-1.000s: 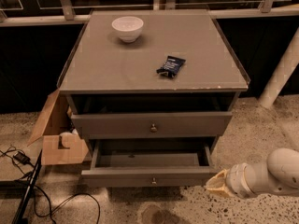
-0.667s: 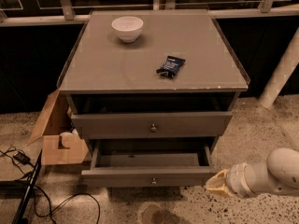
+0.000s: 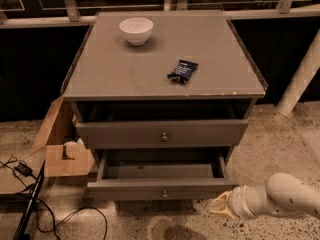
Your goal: Close middle drawer
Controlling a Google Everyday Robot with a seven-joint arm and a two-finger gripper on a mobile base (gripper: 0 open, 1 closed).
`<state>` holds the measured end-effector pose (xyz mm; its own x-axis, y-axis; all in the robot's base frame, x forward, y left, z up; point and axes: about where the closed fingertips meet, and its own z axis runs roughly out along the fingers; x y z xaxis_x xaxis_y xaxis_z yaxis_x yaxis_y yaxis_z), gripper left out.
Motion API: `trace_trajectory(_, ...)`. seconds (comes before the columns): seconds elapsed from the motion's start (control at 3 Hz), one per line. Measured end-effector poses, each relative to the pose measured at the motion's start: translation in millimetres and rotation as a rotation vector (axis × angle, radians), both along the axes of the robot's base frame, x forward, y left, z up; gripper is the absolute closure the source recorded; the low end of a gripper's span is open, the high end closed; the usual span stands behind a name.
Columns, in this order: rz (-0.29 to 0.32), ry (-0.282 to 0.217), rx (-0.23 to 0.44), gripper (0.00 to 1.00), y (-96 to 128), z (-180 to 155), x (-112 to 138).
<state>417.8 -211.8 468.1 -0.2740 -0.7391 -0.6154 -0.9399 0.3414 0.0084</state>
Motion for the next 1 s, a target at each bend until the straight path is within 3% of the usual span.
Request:
trace_trajectory(0.33,0.045,0.007,0.059,1.00,23.6,-61.5,5.5)
trace_trajectory(0.67,0.046,0.005,0.058,1.00,23.9,-62.1,5.3)
trace_trajectory(1.0,0.066,-0.090,0.044,1.00,28.4,-66.9,11.0)
